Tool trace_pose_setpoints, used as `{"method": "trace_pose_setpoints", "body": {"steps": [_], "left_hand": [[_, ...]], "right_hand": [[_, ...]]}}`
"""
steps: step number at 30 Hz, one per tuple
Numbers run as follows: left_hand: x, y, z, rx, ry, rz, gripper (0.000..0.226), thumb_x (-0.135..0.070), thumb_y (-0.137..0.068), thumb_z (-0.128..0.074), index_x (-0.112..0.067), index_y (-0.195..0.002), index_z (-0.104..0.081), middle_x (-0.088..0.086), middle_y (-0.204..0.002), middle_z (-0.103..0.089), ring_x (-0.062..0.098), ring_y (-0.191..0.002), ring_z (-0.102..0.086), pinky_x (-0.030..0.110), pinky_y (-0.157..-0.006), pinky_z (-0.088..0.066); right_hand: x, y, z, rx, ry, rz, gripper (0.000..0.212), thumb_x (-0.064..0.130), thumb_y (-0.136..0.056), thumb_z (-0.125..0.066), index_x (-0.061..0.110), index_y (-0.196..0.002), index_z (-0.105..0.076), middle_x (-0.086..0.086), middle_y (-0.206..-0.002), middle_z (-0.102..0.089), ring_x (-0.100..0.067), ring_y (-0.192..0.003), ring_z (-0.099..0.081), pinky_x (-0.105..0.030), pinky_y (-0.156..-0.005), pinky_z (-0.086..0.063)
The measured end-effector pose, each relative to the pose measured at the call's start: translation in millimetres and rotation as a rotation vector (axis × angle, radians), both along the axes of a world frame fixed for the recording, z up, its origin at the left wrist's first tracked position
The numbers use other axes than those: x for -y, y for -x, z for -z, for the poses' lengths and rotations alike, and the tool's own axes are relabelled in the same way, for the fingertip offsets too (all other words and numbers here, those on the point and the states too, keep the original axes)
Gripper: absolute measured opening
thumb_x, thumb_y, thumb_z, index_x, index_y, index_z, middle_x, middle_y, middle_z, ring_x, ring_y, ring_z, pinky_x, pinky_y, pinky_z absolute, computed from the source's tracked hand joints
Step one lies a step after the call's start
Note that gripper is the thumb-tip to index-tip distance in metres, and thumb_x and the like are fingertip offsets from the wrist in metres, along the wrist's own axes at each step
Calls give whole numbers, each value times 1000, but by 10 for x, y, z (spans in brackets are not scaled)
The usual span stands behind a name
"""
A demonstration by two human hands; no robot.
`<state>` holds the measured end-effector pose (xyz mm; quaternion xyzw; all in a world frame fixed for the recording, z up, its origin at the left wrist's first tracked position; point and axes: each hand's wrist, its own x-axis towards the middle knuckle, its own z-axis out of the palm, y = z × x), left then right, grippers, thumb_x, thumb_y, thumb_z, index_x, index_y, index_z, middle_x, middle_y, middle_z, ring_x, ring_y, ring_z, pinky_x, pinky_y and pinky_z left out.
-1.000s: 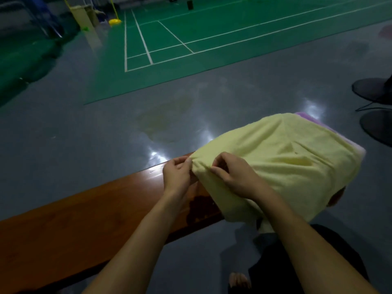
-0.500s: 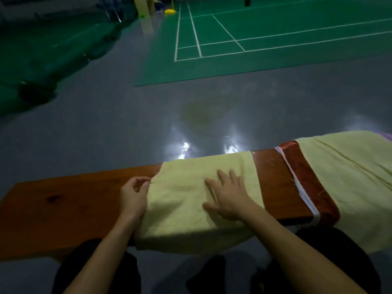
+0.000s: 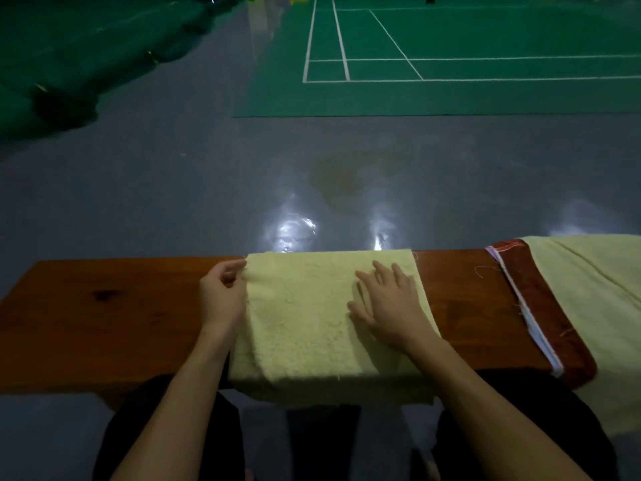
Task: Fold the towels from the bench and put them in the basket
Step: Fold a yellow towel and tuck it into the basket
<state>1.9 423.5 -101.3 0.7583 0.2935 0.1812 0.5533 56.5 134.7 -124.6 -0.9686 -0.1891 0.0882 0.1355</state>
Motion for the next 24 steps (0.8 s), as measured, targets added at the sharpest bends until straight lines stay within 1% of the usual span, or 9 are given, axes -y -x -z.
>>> {"method": "trace_pose_setpoints", "body": {"steps": [3,5,7,8,11,14,17,20,24], "left_hand": [[0,78,70,-110,-386,-11,25,-23,-99,-65,-26,-123,-65,-3,-122,-61,20,-109,-62,43,-91,-58],[155,155,159,-147,-654,132,36,-39,-99,-55,-26,-132,-63,4,-135,-59,25,-119,-57,46,-101,-52],[383,207,303,-240,-872,392,61,-55,-100,-38,-24,-150,-51,11,-157,-46,32,-146,-40,45,-121,-31],[476,228,378,-318,-959,498,68,-60,-102,-30,-27,-160,-37,12,-169,-29,32,-157,-22,46,-128,-17],[528,238,483,-433,-970,587,75,-68,-103,-16,-31,-168,-8,7,-176,5,27,-162,10,48,-130,8],[446,252,463,-402,-969,539,76,-69,-102,-18,-29,-167,-16,4,-176,-2,23,-162,4,46,-131,3],[364,300,424,-390,-969,499,72,-70,-103,-27,-29,-161,-34,2,-173,-20,22,-161,-14,47,-130,-12],[269,381,301,-307,-904,352,58,-68,-97,-52,-31,-141,-58,-1,-155,-50,22,-141,-43,45,-114,-39],[88,395,209,-290,-653,154,47,-58,-89,-71,-31,-126,-62,-2,-130,-58,20,-115,-53,45,-94,-53]], "right_hand": [[151,13,-5,66,27,21,67,63,-104,-41,34,-163,-27,-2,-175,-11,-34,-161,0,-61,-129,-9],[111,103,13,85,-6,-39,68,65,-104,-37,35,-164,-25,0,-176,-7,-31,-162,4,-61,-129,-5],[15,240,73,74,-6,-116,74,73,-100,-23,38,-165,-18,1,-176,2,-31,-161,12,-62,-128,1],[-11,294,128,73,20,-135,76,75,-99,-16,39,-165,-12,1,-175,7,-30,-160,15,-62,-128,5],[92,324,235,89,46,-89,75,75,-101,-9,39,-166,-5,5,-175,11,-25,-161,16,-57,-129,7],[293,280,251,107,49,-46,74,73,-103,-12,36,-167,-8,6,-176,4,-21,-162,8,-52,-131,1],[434,289,159,150,12,32,63,64,-105,-33,31,-159,-38,2,-170,-29,-22,-157,-25,-50,-127,-27],[607,292,28,245,-85,188,34,48,-101,-58,29,-127,-68,4,-136,-64,-15,-119,-58,-38,-98,-54],[788,290,-62,231,-223,405,22,42,-97,-71,28,-113,-69,7,-106,-69,-8,-87,-63,-32,-78,-59]]}}
